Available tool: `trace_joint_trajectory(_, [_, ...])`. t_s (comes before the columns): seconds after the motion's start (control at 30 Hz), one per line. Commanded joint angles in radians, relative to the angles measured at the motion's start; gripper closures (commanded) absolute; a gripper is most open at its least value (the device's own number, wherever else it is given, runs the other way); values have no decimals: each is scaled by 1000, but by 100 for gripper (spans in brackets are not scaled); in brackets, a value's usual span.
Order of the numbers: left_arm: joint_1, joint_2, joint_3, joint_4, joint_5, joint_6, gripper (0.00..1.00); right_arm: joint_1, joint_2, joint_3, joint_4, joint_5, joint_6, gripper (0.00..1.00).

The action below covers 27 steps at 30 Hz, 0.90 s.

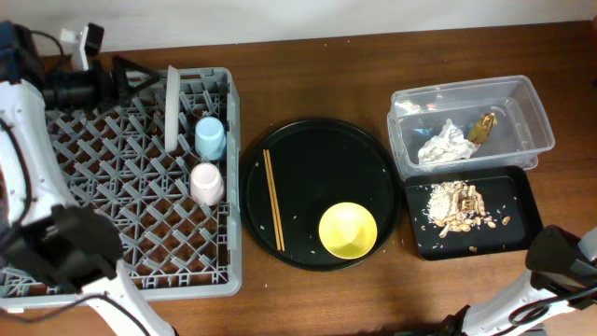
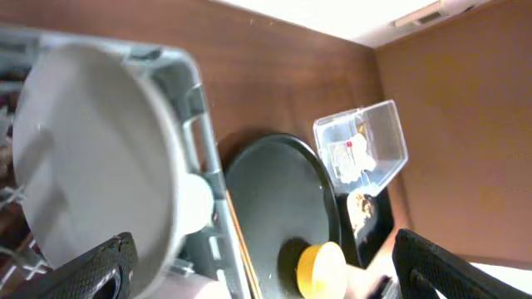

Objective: Sort waste into correct bins and load items into the dishwasher rack
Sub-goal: 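Move the left gripper to the yellow bowl and grasp it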

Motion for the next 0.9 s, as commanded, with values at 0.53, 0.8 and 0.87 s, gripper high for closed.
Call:
trace_joint_trajectory(0.53, [-1345,-161,-506,204,-734,-382,1,-3,3,3,-6,9,0,2])
trace_joint_trajectory(0.8, [-1372,-161,-779,525,-926,-520,1,-3,3,3,-6,9,0,1])
trace_joint_trajectory(0.87, [-1372,-161,-798,529,-926,-520,1,-3,3,3,-6,9,0,1])
